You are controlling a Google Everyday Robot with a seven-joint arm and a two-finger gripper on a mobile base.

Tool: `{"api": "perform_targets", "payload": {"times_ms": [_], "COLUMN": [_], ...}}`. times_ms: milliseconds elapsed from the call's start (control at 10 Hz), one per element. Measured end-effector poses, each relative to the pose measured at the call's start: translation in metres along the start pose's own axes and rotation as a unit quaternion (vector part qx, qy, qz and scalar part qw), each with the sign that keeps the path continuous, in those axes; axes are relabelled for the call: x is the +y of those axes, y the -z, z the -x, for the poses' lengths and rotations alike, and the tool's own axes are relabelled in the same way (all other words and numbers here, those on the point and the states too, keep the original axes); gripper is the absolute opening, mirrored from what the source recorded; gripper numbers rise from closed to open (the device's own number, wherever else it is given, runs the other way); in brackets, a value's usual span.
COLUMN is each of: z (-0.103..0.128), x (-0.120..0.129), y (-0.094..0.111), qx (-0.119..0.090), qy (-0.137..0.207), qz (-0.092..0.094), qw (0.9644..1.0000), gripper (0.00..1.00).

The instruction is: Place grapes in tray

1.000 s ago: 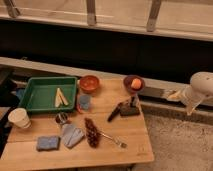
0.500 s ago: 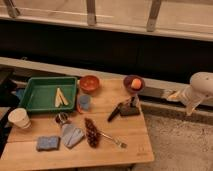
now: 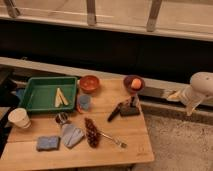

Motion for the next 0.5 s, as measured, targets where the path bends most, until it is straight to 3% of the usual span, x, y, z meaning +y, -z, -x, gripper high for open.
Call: {"api": "perform_targets", "payload": {"times_ms": [200, 500], "z": [-0.001, -0.022], "x": [0.001, 0.021], "y": [0.001, 0.015], "qx": [0.0, -0.008], "qy": [0.004, 0.075], "qz": [0.001, 0.002], "qw": [1.0, 0.9971], "gripper": [0.76, 0.76]}}
